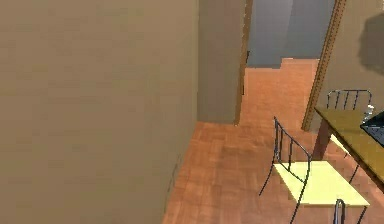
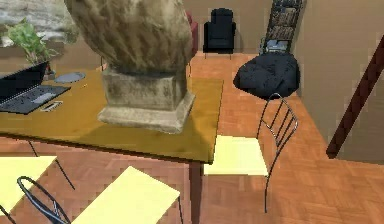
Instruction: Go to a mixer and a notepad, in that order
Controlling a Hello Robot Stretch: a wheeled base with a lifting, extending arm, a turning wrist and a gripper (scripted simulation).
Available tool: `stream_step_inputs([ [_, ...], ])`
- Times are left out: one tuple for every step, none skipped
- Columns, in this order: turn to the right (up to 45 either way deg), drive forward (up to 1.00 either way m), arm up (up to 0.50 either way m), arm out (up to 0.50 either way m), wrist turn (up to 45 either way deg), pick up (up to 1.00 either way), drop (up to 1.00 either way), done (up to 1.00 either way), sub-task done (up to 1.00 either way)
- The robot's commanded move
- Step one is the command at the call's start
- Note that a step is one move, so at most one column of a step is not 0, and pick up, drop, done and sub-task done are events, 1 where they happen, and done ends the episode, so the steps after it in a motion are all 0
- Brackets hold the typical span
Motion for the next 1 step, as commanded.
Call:
stream_step_inputs([
  [9.0,0.0,0.0,0.0,0.0,0.0,0.0,0.0,0.0],
])
